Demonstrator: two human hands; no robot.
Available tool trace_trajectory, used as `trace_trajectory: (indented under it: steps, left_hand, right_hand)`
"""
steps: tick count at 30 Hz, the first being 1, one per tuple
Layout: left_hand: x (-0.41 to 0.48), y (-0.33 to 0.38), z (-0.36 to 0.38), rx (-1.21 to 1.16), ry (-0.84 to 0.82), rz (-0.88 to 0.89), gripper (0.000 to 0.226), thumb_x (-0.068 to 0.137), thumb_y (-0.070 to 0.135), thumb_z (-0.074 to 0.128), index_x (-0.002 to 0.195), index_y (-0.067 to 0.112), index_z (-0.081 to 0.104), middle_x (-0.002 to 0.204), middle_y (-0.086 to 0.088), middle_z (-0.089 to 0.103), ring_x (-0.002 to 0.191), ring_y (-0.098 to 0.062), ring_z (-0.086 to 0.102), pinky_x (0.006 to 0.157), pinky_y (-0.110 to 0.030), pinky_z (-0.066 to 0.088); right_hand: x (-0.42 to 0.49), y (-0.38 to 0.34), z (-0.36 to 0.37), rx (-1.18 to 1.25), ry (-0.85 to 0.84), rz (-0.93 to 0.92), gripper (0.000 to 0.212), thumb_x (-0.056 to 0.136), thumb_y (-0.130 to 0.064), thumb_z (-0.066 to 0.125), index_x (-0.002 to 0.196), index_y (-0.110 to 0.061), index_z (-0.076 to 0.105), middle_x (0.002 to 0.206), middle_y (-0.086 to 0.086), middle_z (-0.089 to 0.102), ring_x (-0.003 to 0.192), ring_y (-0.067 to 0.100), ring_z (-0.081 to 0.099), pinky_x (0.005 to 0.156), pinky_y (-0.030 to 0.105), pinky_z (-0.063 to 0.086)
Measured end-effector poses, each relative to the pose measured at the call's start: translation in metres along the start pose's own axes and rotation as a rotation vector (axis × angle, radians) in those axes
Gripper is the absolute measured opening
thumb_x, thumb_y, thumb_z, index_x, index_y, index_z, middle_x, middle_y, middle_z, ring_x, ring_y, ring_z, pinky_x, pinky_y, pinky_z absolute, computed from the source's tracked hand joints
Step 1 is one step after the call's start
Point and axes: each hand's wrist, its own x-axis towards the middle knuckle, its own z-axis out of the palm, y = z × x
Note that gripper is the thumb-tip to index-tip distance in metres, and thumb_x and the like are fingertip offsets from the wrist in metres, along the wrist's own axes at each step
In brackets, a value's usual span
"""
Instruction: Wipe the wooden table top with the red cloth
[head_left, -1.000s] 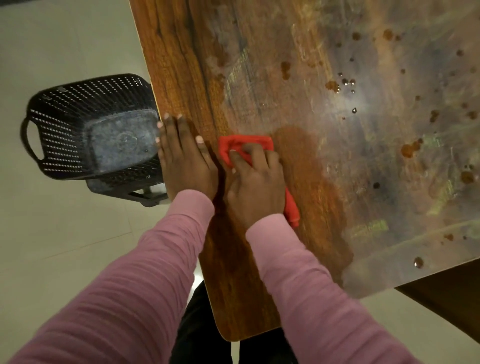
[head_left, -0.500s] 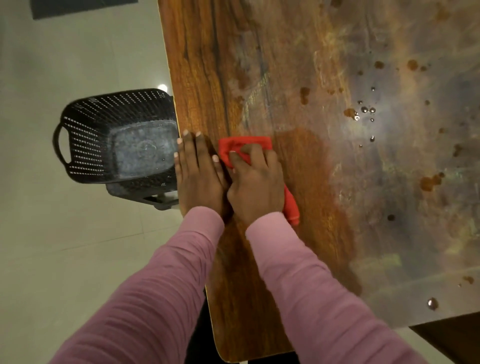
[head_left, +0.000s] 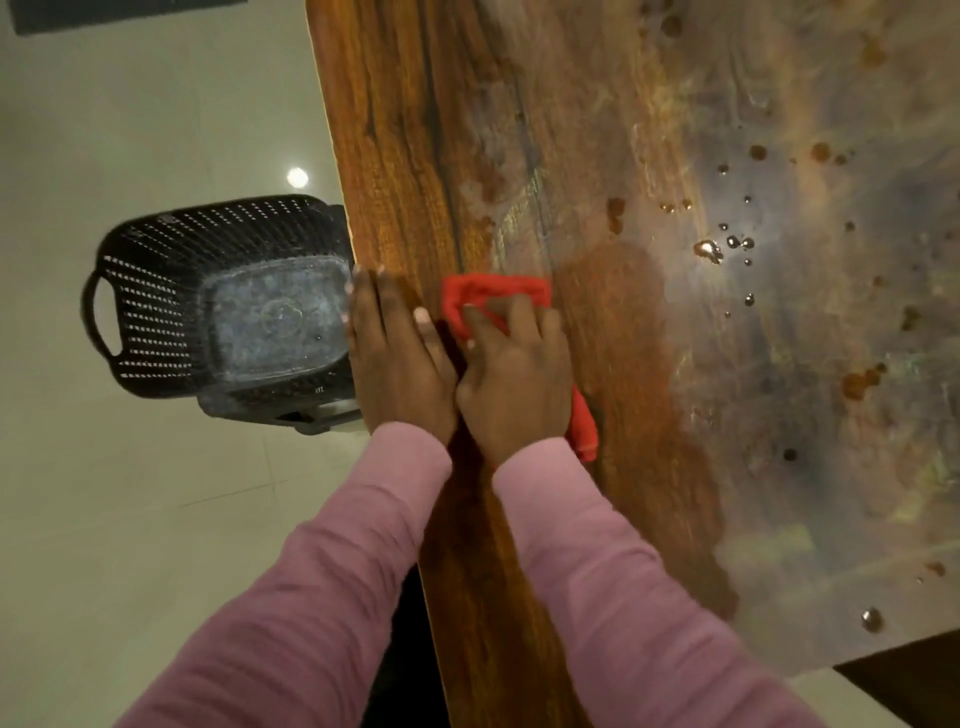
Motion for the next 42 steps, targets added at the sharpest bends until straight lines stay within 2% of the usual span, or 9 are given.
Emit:
trace_trajectory:
  steps: [4, 8, 10, 17, 24, 31, 38, 40, 42]
  left_hand:
    - [0.070, 0.007, 0.001, 0.085, 0.003, 0.067, 0.051, 0.102, 0.025, 0.022, 0.150, 0.008, 0.020, 0.159, -0.010, 0.015, 0.146, -0.026, 0.009, 0.120, -0.035, 0.002]
    - [0.109, 0.006, 0.005, 0.119, -0.003, 0.089, 0.051, 0.102, 0.025, 0.021, 0.150, 0.009, 0.020, 0.159, -0.009, 0.014, 0.147, -0.025, 0.008, 0.120, -0.035, 0.004]
    - [0.110, 0.005, 0.008, 0.125, -0.015, 0.104, 0.051, 0.102, 0.025, 0.021, 0.150, 0.009, 0.019, 0.159, -0.009, 0.014, 0.147, -0.025, 0.007, 0.119, -0.034, 0.001]
    - [0.110, 0.004, 0.010, 0.127, -0.028, 0.108, 0.051, 0.102, 0.024, 0.021, 0.151, 0.009, 0.017, 0.160, -0.010, 0.010, 0.147, -0.024, 0.004, 0.119, -0.032, -0.002]
    - [0.108, 0.004, 0.010, 0.162, -0.049, 0.125, 0.052, 0.102, 0.026, 0.018, 0.151, 0.008, 0.015, 0.160, -0.010, 0.010, 0.147, -0.024, 0.003, 0.120, -0.035, -0.001]
    - [0.112, 0.005, 0.012, 0.171, -0.052, 0.106, 0.053, 0.100, 0.023, 0.022, 0.150, 0.006, 0.018, 0.159, -0.013, 0.013, 0.147, -0.026, 0.007, 0.120, -0.035, 0.000]
    - [0.111, 0.005, 0.013, 0.164, -0.046, 0.112, 0.053, 0.101, 0.024, 0.023, 0.150, 0.007, 0.016, 0.159, -0.011, 0.012, 0.147, -0.024, 0.005, 0.119, -0.034, -0.003]
    - [0.111, 0.004, 0.012, 0.156, -0.043, 0.107, 0.053, 0.100, 0.023, 0.023, 0.150, 0.006, 0.018, 0.159, -0.012, 0.013, 0.147, -0.025, 0.007, 0.119, -0.034, -0.003]
    - [0.112, 0.004, 0.013, 0.149, -0.059, 0.107, 0.054, 0.099, 0.025, 0.021, 0.150, 0.005, 0.016, 0.159, -0.013, 0.012, 0.147, -0.026, 0.007, 0.119, -0.035, -0.002]
  right_hand:
    - [0.022, 0.018, -0.003, -0.024, 0.036, -0.059, 0.040, 0.079, -0.020, 0.043, 0.106, -0.013, 0.072, 0.104, 0.012, 0.064, 0.092, 0.037, 0.054, 0.075, 0.041, 0.046]
    - [0.063, 0.039, -0.012, -0.138, 0.161, 0.313, 0.033, 0.077, -0.013, 0.052, 0.104, -0.019, 0.072, 0.107, 0.011, 0.060, 0.100, 0.036, 0.051, 0.087, 0.039, 0.037]
    - [0.065, 0.029, -0.008, -0.117, 0.166, 0.375, 0.032, 0.077, -0.013, 0.053, 0.102, -0.018, 0.072, 0.107, 0.011, 0.059, 0.101, 0.035, 0.049, 0.088, 0.038, 0.037]
    - [0.049, -0.009, 0.013, 0.001, 0.004, -0.063, 0.032, 0.082, -0.021, 0.049, 0.102, -0.013, 0.072, 0.103, 0.011, 0.063, 0.091, 0.034, 0.053, 0.073, 0.043, 0.046]
    - [0.109, 0.029, -0.003, -0.091, 0.191, 0.383, 0.032, 0.078, -0.012, 0.052, 0.102, -0.016, 0.072, 0.106, 0.009, 0.060, 0.103, 0.035, 0.049, 0.084, 0.042, 0.046]
    - [0.093, -0.008, 0.019, 0.000, -0.009, -0.105, 0.036, 0.080, -0.019, 0.046, 0.104, -0.014, 0.071, 0.104, 0.008, 0.064, 0.092, 0.034, 0.052, 0.075, 0.044, 0.046]
    - [0.155, 0.030, 0.003, -0.103, 0.156, 0.349, 0.033, 0.084, -0.012, 0.052, 0.111, -0.018, 0.070, 0.116, 0.006, 0.058, 0.111, 0.031, 0.045, 0.093, 0.039, 0.041]
    - [0.149, 0.004, 0.011, -0.085, 0.137, 0.310, 0.034, 0.082, -0.015, 0.049, 0.108, -0.018, 0.070, 0.113, 0.007, 0.059, 0.107, 0.033, 0.047, 0.090, 0.041, 0.042]
    - [0.134, -0.021, 0.022, -0.040, 0.069, 0.109, 0.041, 0.079, -0.022, 0.039, 0.103, -0.015, 0.072, 0.106, 0.009, 0.061, 0.098, 0.034, 0.051, 0.081, 0.041, 0.044]
